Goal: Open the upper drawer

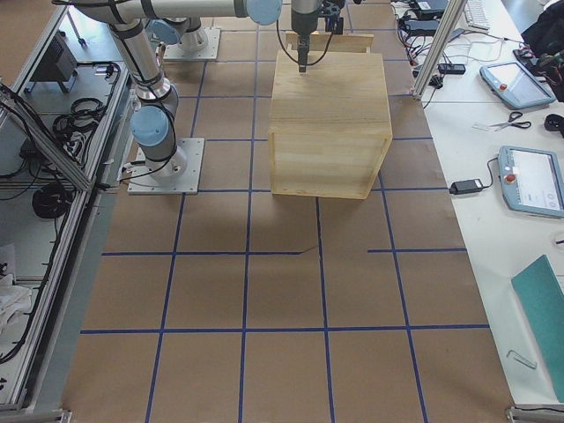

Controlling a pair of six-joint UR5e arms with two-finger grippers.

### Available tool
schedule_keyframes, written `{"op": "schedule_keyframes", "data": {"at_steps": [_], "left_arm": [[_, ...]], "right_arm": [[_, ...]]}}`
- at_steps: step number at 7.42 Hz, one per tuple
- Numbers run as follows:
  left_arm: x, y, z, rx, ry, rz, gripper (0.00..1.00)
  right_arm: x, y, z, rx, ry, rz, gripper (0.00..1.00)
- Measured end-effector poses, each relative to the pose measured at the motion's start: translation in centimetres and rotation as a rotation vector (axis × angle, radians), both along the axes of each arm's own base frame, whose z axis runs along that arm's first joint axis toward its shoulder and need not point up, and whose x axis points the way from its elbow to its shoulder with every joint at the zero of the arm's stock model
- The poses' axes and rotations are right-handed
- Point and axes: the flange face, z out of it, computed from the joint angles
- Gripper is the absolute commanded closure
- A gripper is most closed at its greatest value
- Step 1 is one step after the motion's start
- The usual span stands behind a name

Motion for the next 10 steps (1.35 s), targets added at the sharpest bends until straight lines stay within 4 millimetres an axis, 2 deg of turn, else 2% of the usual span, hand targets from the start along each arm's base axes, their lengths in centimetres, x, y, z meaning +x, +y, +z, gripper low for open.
{"op": "schedule_keyframes", "data": {"at_steps": [3,5,8,10], "left_arm": [[1.7,-0.6,-0.1,0.008,0.001,0.035,0.00],[2.0,-0.3,0.6,0.002,0.007,0.045,0.00],[2.6,1.1,3.6,0.008,0.003,0.058,0.00],[4.5,3.0,6.9,0.022,-0.033,0.048,0.00]], "right_arm": [[0.0,0.0,0.0,0.000,0.000,0.000,0.00],[0.0,0.0,0.0,0.000,0.000,0.000,0.00],[0.0,0.0,0.0,0.000,0.001,0.000,0.00],[0.0,0.0,0.0,0.000,0.000,0.000,0.00]]}}
